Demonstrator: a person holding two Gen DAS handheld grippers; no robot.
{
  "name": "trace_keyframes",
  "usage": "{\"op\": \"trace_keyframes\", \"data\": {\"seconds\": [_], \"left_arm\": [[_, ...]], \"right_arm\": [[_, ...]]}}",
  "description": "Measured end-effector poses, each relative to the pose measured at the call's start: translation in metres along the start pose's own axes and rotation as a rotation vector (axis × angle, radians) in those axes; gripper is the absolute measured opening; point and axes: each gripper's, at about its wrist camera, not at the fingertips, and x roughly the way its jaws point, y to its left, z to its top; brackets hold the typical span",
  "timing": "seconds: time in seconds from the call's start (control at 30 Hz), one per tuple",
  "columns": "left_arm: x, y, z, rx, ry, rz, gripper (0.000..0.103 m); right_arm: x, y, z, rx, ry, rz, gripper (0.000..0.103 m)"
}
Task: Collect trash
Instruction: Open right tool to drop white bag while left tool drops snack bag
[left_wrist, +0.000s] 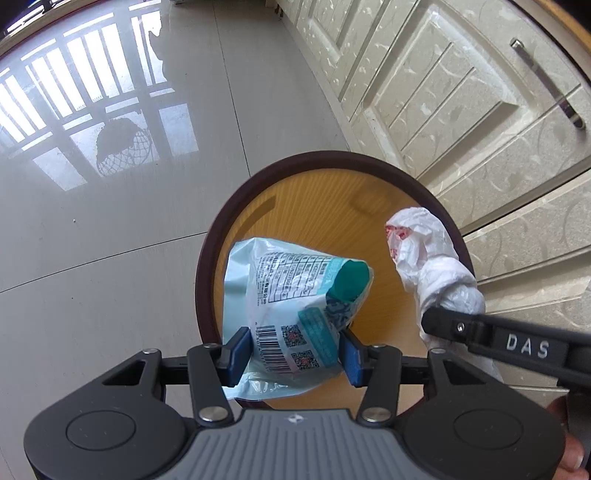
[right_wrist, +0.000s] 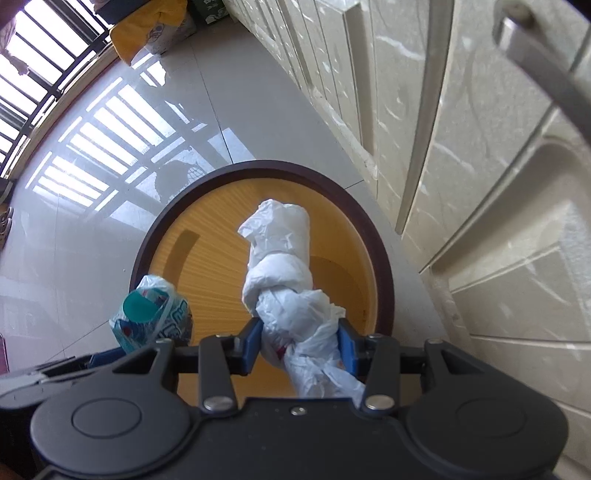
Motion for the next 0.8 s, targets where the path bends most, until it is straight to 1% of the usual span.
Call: {"op": "trace_keyframes", "data": {"seconds": [0.1, 0.13, 0.2, 0.27, 0.4, 0.57, 0.6, 0.63, 0.67, 0.7, 0.77, 0.8], "left_arm": [[0.004, 0.001, 0.0, 0.0, 0.002, 0.002, 0.051], [0.006, 0.001, 0.0, 0.001, 0.001, 0.003, 0.051], [0.01, -0.001, 0.001, 0.0, 0.0, 0.006, 0.052], [0.013, -0.003, 0.001, 0.004, 0.0, 0.009, 0.052], [0.016, -0.009, 0.002, 0.025, -0.001, 0.0, 0.052], [0.021, -0.021, 0.008, 0.052, -0.004, -0.009, 0.052], [0.022, -0.023, 0.009, 0.056, 0.0, -0.02, 0.054], [0.025, -0.025, 0.009, 0.057, 0.009, -0.026, 0.054], [0.027, -0.026, 0.008, 0.057, 0.02, -0.025, 0.059], [0.028, -0.026, 0.006, 0.059, 0.03, -0.018, 0.067], [0.028, -0.026, 0.0, 0.068, 0.045, -0.005, 0.074], [0.027, -0.025, -0.004, 0.073, 0.052, -0.002, 0.075]], "right_arm": [[0.002, 0.001, 0.007, 0.03, -0.02, 0.048, 0.052], [0.001, 0.002, 0.01, 0.039, -0.031, 0.061, 0.062], [0.002, 0.0, 0.014, 0.058, -0.054, 0.069, 0.077], [0.003, -0.004, 0.012, 0.064, -0.06, 0.075, 0.077], [0.015, -0.013, 0.009, 0.054, -0.024, 0.039, 0.076], [0.01, -0.021, 0.012, 0.047, -0.016, 0.029, 0.076], [0.008, -0.023, 0.012, 0.039, -0.017, 0.029, 0.076], [0.007, -0.023, 0.012, 0.03, -0.018, 0.026, 0.076], [0.005, -0.023, 0.012, 0.023, -0.017, 0.023, 0.076], [0.005, -0.024, 0.012, 0.018, -0.015, 0.019, 0.076], [0.005, -0.024, 0.01, 0.002, -0.003, 0.012, 0.076], [0.006, -0.023, 0.009, -0.01, 0.002, 0.006, 0.076]]}}
